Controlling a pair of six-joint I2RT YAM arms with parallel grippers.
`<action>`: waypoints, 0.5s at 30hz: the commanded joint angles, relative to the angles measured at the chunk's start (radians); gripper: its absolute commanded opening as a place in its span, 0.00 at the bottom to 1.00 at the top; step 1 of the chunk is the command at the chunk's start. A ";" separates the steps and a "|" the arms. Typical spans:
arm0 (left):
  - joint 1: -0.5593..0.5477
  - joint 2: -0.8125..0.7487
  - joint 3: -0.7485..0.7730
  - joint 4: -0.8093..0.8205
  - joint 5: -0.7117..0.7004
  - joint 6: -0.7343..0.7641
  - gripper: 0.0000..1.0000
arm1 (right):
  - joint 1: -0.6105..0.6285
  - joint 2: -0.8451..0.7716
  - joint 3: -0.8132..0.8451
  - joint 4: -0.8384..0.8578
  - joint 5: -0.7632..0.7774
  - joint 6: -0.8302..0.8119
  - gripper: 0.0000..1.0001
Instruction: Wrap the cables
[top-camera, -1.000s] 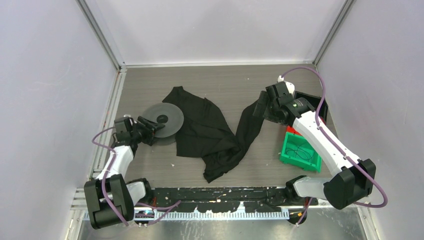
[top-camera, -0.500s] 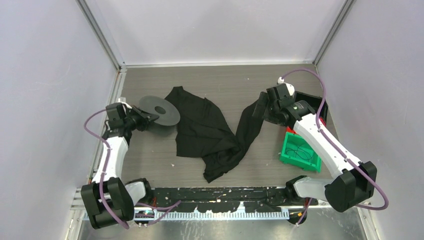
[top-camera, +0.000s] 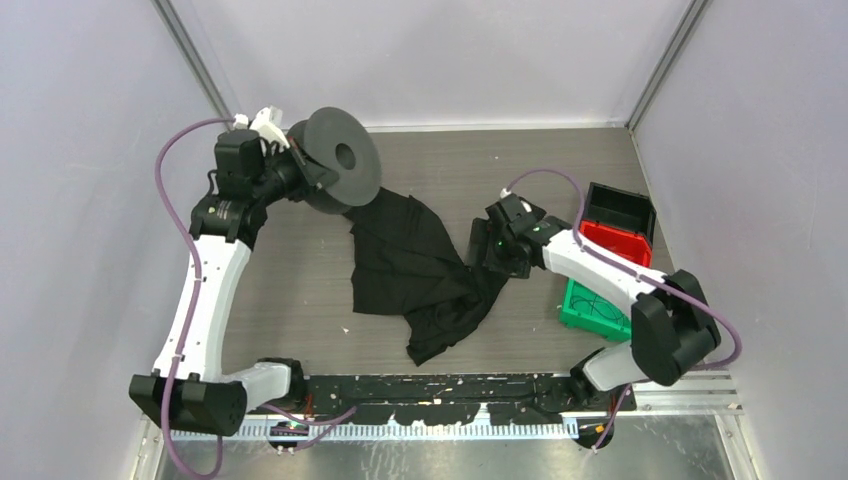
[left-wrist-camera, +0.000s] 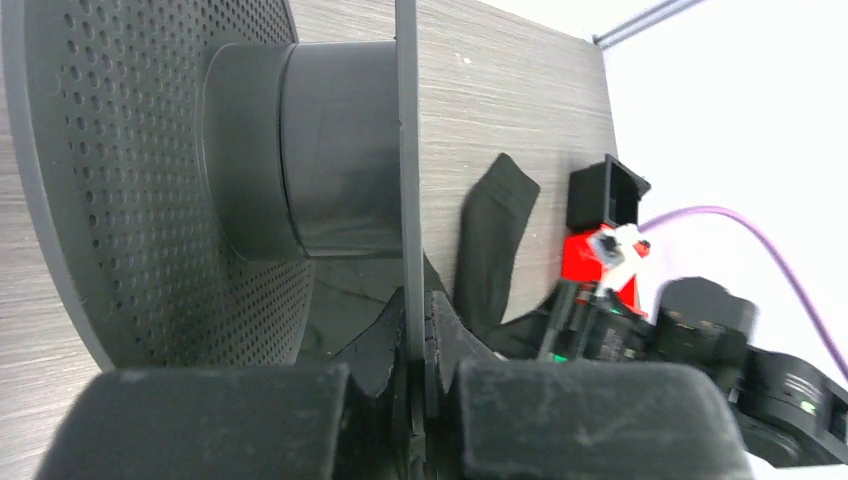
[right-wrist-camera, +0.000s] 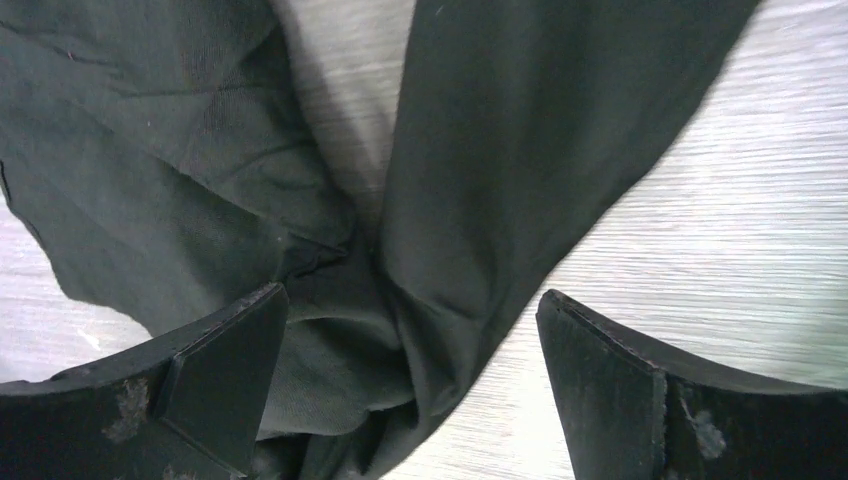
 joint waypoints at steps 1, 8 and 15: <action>-0.043 0.032 0.115 -0.023 0.008 0.035 0.01 | 0.044 0.051 -0.032 0.164 -0.131 0.081 1.00; -0.073 0.043 0.181 -0.021 0.044 0.033 0.01 | 0.112 0.156 -0.008 0.218 -0.153 0.101 1.00; -0.107 0.062 0.197 -0.026 0.056 0.053 0.00 | 0.165 0.222 0.030 0.390 -0.330 0.167 1.00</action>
